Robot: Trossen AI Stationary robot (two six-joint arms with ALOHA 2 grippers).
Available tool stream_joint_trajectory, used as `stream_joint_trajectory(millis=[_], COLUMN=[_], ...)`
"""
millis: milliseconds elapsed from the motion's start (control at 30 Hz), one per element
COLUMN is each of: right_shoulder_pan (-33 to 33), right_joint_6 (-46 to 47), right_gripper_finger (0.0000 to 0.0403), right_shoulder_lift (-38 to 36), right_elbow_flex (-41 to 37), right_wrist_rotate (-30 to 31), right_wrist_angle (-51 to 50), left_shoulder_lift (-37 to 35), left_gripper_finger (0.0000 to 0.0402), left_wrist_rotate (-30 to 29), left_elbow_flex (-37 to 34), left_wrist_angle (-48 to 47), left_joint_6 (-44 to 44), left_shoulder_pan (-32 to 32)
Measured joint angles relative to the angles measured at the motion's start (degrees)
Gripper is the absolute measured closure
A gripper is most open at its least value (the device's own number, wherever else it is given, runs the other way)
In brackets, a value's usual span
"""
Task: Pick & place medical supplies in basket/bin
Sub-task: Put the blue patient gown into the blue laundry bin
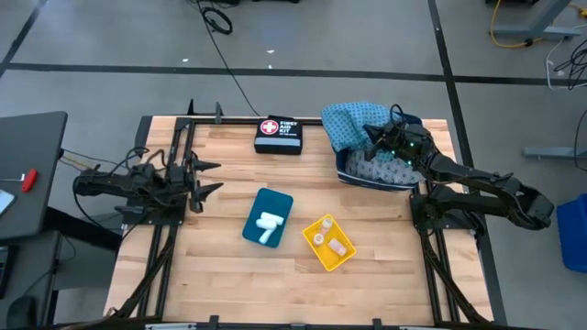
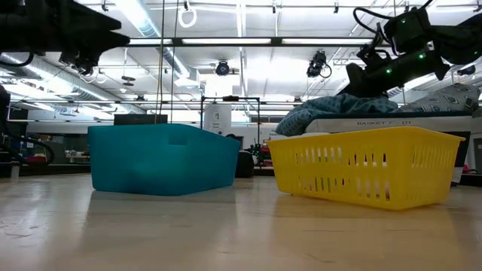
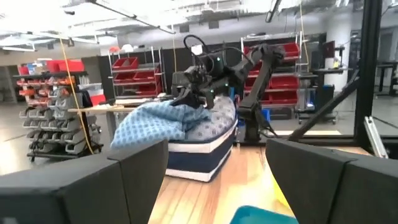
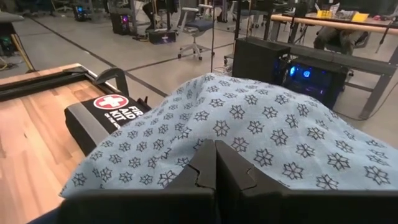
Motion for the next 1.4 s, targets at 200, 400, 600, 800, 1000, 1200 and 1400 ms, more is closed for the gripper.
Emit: stream_joint_trajectory(millis=[200,400,600,800,1000,1200,1400], right_shoulder_pan=[0.0,0.0,0.0,2.1,7.1,12.1,15.5], right_joint_6=[2.2,6.0,10.2,10.4,10.0,8.7,3.2], right_gripper_finger=[0.0403,0.0403,0.0403,0.0403,0.0403,0.0403,0.0403], right_shoulder_lift=[0.0,0.4,0.4,0.1,-1.6,-2.9,-3.5], right_elbow_flex=[0.1,0.2,0.2,0.1,2.7,6.0,7.0], right_wrist_rotate=[-0.4,-0.4,3.8,4.8,4.7,3.9,4.9], right_wrist_angle=[-1.1,-12.6,-25.2,-23.8,-20.3,-20.0,-12.8], left_shoulder_lift=[-0.1,-0.1,0.0,0.0,0.0,0.0,0.0], left_gripper_finger=[0.0130,0.0130,0.0130,0.0130,0.0130,0.0130,0.0130], left_wrist_rotate=[-3.1,-3.0,-3.0,-2.9,-3.4,-4.7,-4.9], left_elbow_flex=[-0.3,-0.3,-0.3,-0.3,-0.3,-0.3,-0.3], left_wrist_angle=[0.4,1.8,1.9,1.9,1.4,1.0,1.0], left_joint_6=[-1.3,-1.9,-1.2,-0.9,-0.9,-0.9,-0.9], left_shoulder_pan=[0.0,0.1,0.0,0.1,0.1,0.1,0.2])
